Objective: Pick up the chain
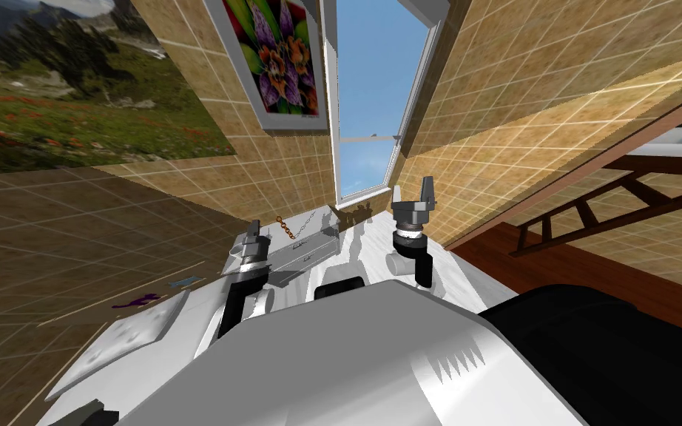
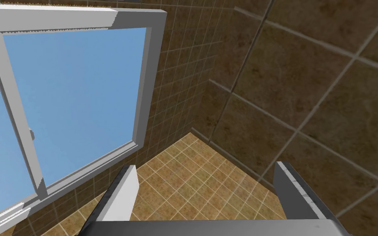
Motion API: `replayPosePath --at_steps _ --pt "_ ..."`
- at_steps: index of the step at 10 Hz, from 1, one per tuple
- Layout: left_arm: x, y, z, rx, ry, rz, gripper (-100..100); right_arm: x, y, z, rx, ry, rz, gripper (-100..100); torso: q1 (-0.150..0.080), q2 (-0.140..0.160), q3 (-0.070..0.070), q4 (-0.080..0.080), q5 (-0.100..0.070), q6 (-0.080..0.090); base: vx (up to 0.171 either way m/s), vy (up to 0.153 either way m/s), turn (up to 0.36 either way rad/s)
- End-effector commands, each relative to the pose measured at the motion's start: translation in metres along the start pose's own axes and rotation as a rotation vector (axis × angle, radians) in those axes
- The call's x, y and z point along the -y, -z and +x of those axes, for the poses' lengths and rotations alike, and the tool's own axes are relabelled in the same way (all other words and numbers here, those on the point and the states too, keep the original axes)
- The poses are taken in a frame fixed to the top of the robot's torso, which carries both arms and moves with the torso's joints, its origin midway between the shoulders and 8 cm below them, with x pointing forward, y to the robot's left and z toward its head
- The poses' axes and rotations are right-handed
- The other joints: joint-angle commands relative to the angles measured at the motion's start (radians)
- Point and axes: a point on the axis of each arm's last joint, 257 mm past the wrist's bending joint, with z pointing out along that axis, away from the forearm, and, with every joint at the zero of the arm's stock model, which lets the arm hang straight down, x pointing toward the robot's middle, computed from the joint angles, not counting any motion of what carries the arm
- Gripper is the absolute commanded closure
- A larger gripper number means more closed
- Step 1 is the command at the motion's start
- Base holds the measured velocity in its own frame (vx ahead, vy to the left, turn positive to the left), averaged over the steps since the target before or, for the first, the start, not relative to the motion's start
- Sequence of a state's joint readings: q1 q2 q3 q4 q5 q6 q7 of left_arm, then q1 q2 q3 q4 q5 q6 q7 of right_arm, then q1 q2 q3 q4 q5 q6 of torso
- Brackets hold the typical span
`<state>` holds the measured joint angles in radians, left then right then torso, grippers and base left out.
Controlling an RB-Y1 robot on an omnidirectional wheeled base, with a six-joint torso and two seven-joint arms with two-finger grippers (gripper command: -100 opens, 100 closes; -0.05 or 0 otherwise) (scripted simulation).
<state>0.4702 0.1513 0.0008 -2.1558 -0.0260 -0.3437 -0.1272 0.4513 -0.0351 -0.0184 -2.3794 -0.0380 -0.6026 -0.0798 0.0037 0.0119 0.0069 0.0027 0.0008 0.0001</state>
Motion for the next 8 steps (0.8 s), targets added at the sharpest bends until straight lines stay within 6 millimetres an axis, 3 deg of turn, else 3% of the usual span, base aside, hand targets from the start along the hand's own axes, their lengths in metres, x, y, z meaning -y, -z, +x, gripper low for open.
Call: replayPosePath --at_steps 1,5,8 --pt "-0.020 0.005 0.015 -0.061 -0.034 -0.054 -100 0.000 0.000 0.000 0.000 0.000 0.000 0 0.000 0.000 0.000 0.000 0.000 0.000 -0.178 0.060 -0.135" --pt "-0.065 0.023 0.045 -0.182 -0.106 -0.168 -100 0.000 0.000 0.000 0.000 0.000 0.000 0 0.003 0.000 0.000 0.000 0.001 0.000 -0.161 0.069 -0.137" --pt "-0.108 0.045 0.062 -0.295 -0.193 -0.267 -100 0.000 0.000 0.000 0.000 0.000 0.000 0 0.004 -0.009 -0.005 -0.002 0.001 0.000 -0.024 0.084 -0.150"
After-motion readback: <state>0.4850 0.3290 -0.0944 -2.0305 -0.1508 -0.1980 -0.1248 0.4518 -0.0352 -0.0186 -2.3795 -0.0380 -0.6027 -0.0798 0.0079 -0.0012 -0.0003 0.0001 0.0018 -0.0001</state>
